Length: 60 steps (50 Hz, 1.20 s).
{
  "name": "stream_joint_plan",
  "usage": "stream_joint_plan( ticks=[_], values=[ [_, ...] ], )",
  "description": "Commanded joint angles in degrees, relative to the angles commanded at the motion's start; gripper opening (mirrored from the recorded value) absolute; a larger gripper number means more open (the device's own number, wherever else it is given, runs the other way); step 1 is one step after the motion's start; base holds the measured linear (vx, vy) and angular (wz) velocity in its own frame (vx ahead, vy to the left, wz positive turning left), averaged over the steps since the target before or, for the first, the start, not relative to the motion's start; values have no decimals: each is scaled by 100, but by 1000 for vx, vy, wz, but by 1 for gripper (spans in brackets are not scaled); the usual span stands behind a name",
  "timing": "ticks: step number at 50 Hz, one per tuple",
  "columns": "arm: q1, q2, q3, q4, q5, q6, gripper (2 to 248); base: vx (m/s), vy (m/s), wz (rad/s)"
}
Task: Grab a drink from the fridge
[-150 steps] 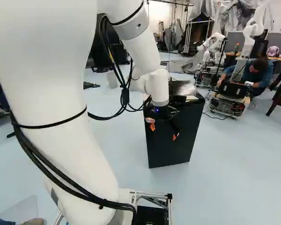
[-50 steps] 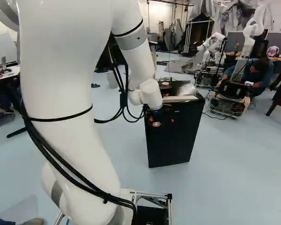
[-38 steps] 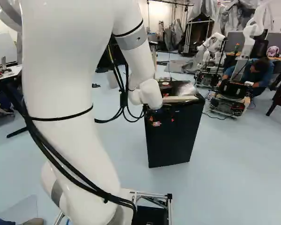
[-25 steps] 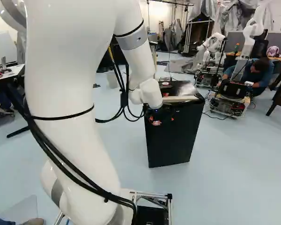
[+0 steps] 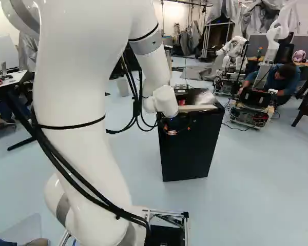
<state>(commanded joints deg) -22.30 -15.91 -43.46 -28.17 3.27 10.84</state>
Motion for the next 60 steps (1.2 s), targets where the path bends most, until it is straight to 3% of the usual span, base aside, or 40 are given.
stream_joint_plan(
  ticks=[60],
  values=[
    [120, -351, -443, 0, 213, 0, 247, 0, 0, 0]
  ],
)
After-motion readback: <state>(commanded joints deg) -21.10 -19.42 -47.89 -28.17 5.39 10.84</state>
